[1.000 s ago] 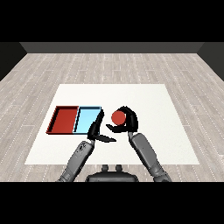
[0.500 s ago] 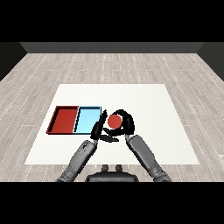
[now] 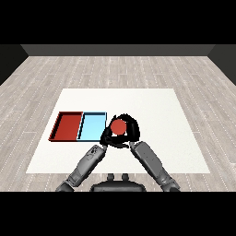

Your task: Pick the red can and put it in the red box

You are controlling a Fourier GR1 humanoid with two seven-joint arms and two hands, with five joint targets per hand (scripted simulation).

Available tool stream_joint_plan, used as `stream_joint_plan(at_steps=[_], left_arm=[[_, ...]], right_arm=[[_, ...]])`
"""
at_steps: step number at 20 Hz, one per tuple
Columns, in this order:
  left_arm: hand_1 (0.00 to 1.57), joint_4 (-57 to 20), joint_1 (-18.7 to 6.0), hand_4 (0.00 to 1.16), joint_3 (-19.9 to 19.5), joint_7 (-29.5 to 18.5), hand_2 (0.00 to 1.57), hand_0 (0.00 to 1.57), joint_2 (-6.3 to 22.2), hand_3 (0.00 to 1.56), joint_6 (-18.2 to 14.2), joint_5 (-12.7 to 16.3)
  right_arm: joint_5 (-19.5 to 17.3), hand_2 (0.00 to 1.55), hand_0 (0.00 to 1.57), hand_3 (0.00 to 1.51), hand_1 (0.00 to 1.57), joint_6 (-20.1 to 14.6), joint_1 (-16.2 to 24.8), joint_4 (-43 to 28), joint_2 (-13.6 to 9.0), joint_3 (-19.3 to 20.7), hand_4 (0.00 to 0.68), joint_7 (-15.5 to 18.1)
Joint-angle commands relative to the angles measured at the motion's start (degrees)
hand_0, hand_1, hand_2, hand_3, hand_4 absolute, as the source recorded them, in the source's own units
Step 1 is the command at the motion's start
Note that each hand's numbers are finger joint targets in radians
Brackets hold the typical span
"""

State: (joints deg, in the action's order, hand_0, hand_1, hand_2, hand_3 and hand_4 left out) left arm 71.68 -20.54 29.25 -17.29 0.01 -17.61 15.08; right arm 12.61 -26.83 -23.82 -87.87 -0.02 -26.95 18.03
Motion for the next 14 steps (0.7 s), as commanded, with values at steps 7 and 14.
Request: stream_joint_plan(at_steps=[7,14], left_arm=[[0.0,0.46,4.29,0.0,-0.45,-3.11,0.0,0.0,0.01,0.0,5.44,-0.33],[1.45,-0.39,-0.97,1.11,-2.42,-0.12,1.48,1.45,0.01,1.42,-7.5,7.59]], right_arm=[[2.04,1.46,1.52,1.4,1.52,-3.99,-2.58,1.81,0.02,-3.71,0.648,1.15],[1.49,1.47,1.56,1.4,1.56,-4.09,-1.15,2.07,0.01,-5.76,0.654,0.91]])
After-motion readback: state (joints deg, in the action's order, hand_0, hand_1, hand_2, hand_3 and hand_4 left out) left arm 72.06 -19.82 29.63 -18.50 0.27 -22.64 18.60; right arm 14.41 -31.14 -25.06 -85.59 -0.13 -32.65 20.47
